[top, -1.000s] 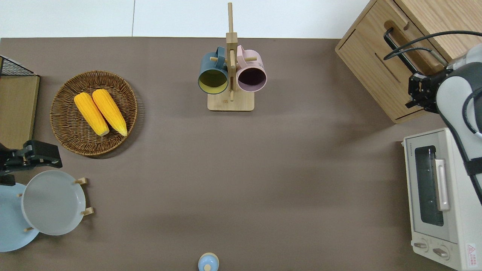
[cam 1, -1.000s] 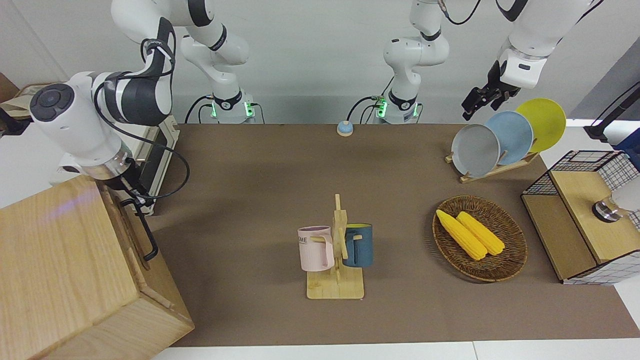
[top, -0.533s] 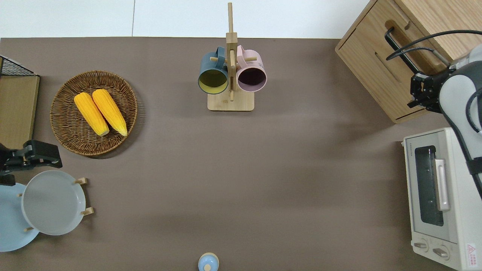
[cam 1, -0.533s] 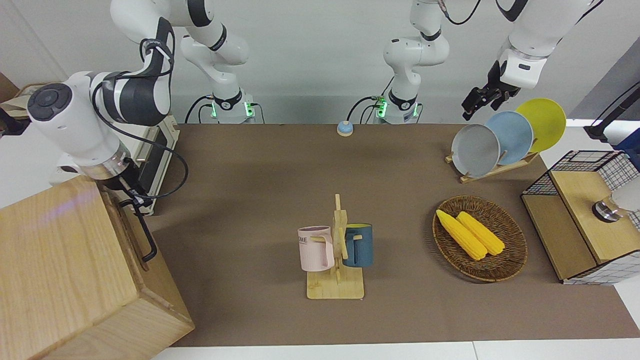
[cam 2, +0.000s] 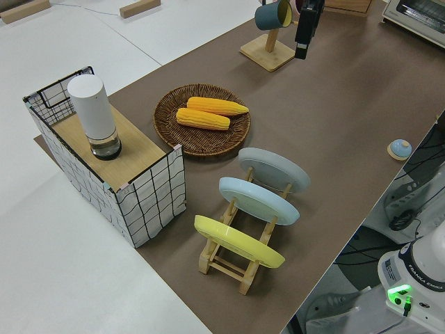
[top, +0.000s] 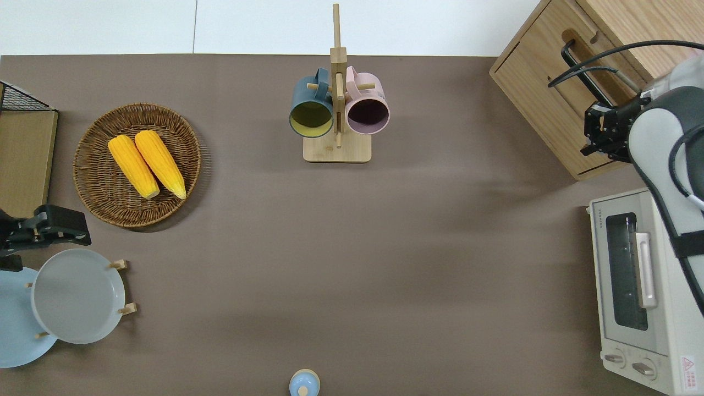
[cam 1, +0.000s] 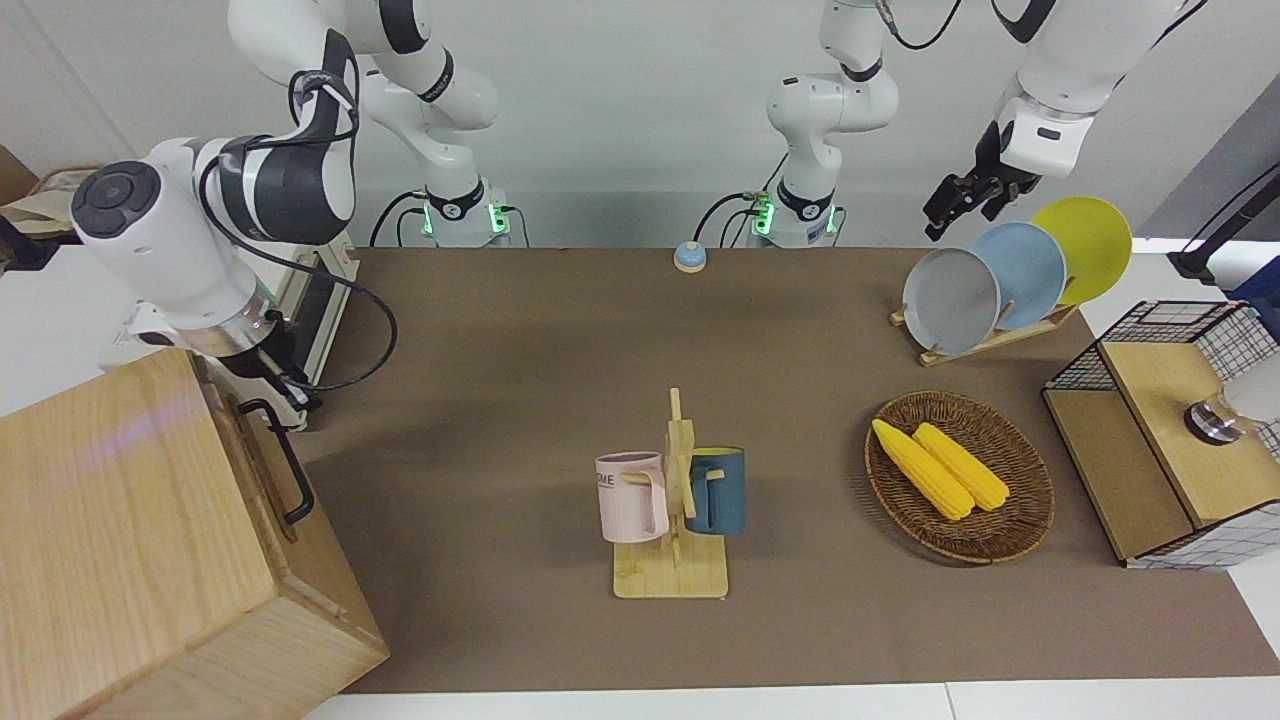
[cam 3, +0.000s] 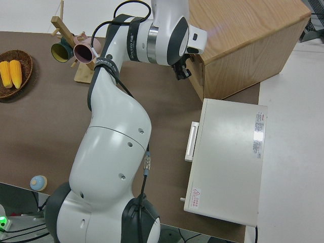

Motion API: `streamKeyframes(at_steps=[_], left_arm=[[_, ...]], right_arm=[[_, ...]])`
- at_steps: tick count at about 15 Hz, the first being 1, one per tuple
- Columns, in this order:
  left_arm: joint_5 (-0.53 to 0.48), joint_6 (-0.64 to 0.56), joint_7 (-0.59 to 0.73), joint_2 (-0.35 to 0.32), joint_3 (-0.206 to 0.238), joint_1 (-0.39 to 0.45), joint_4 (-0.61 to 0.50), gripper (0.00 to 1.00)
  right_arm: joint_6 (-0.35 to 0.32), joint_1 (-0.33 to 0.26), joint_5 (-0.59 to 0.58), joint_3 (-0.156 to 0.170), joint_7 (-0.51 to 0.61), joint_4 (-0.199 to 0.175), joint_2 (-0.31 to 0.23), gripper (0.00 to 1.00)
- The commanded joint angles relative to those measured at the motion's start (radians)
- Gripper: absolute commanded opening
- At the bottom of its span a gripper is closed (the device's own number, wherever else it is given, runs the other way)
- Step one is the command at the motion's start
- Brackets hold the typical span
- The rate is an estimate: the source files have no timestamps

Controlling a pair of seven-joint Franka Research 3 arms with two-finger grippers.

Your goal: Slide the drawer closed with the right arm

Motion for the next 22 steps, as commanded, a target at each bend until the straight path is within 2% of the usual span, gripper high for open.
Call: streamKeyframes(at_steps=[1,6,10,13,16,17,20,22], left_arm=[[-0.004,-0.002,0.007,-0.009,0.005,-0.004,0.000,0.99],[-0.004,-0.002,0.007,-0.009,0.005,-0.004,0.000,0.99],[-0.004,-0.001,0.007,-0.009,0.005,-0.004,0.000,0.99],[-0.004,-0.002,0.007,-0.009,0.005,-0.004,0.000,0.99],[-0.004,-0.002,0.007,-0.009,0.005,-0.004,0.000,0.99],[-0.004,-0.002,0.007,-0.009,0.005,-0.004,0.000,0.99],[-0.004,-0.002,0.007,-0.009,0.005,-0.004,0.000,0.99],[-0.004,-0.002,0.007,-0.009,0.005,-0.004,0.000,0.99]], right_arm=[[-0.035,0.045,0.018,0.000,-0.001,0.008,-0.036,0.000],[-0.107,0.104,0.004,0.001,-0.038,-0.006,-0.093,0.000],[-0.144,0.116,-0.002,0.001,-0.192,-0.069,-0.175,0.000],[-0.201,0.116,-0.033,0.001,-0.344,-0.080,-0.225,0.000],[-0.216,0.130,-0.071,0.002,-0.498,-0.087,-0.261,0.000],[-0.216,0.137,-0.084,0.001,-0.545,-0.087,-0.271,0.052],[-0.215,0.145,-0.090,0.001,-0.660,-0.103,-0.298,0.325],[-0.210,0.142,-0.088,0.001,-0.742,-0.103,-0.308,0.724]])
